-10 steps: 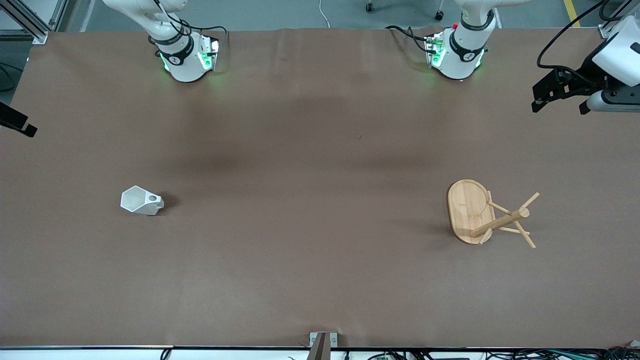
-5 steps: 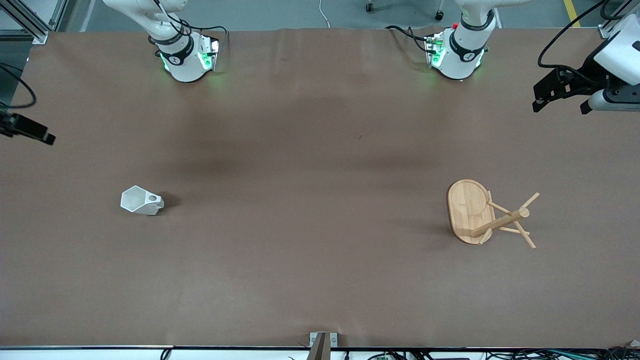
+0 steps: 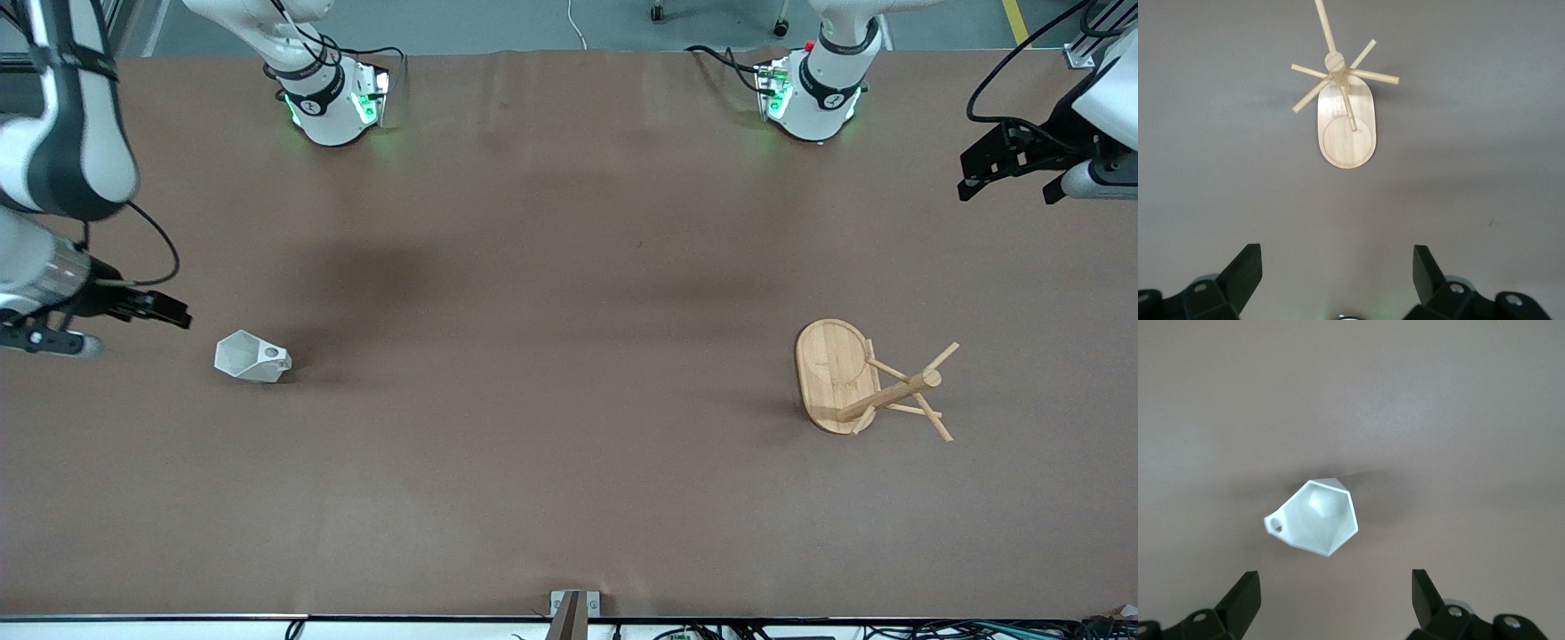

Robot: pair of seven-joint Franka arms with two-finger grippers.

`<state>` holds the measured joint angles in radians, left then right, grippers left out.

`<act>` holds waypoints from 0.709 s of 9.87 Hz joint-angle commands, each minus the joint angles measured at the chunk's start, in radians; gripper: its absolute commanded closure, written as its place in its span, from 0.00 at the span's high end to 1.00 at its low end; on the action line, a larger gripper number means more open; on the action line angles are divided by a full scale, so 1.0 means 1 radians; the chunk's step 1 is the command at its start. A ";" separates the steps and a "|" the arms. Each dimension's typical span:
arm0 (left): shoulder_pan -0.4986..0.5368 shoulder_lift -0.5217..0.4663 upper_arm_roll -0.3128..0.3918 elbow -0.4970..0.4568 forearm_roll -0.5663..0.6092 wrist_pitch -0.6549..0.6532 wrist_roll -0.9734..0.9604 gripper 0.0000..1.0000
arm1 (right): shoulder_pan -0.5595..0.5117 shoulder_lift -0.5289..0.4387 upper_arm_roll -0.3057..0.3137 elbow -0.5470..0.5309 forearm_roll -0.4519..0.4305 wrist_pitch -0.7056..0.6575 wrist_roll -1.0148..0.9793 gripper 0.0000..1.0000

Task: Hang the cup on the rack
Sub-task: 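Reach the right gripper down to the white cup and grasp it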

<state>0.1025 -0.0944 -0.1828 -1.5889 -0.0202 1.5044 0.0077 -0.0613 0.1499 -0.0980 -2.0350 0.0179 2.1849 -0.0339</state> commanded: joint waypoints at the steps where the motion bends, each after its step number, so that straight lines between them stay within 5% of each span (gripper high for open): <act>1: 0.003 0.019 -0.004 -0.006 -0.009 -0.019 0.031 1.00 | -0.006 0.060 -0.002 -0.100 -0.015 0.181 -0.011 1.00; 5: 0.003 0.019 -0.004 -0.003 -0.017 -0.032 0.028 1.00 | -0.014 0.135 0.000 -0.158 -0.013 0.354 -0.012 1.00; 7: -0.001 0.019 -0.006 -0.003 -0.018 -0.035 0.023 1.00 | -0.018 0.157 0.000 -0.160 -0.012 0.388 -0.041 0.84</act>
<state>0.1017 -0.0938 -0.1849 -1.5887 -0.0224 1.4893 0.0206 -0.0670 0.3120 -0.1038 -2.1771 0.0177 2.5477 -0.0518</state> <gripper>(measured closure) 0.000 0.053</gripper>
